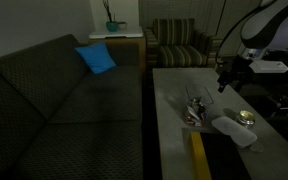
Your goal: Push the button on the lid then place the lid on the table
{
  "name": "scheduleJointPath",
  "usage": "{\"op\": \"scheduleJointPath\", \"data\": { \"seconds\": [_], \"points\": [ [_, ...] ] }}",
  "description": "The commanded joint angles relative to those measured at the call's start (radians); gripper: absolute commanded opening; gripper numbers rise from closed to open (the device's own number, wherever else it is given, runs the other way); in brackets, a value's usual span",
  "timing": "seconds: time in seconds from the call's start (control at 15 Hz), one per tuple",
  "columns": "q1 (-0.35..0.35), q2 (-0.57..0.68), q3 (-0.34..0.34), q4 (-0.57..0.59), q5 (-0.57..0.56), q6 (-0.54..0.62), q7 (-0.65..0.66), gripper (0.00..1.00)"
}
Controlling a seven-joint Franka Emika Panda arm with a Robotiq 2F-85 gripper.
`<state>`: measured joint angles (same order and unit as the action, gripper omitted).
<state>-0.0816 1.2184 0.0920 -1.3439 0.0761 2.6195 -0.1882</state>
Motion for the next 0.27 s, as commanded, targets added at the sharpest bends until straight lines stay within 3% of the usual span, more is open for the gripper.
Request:
{"op": "scheduleJointPath", "data": {
  "seconds": [0.0,0.2],
  "points": [
    [0.005,-0.083,-0.007,-0.128,-0.013,0.044,0.023,1.00],
    [0.003,-0.094,0.001,-0.151,-0.011,0.044,0.025,1.00]
  ]
}}
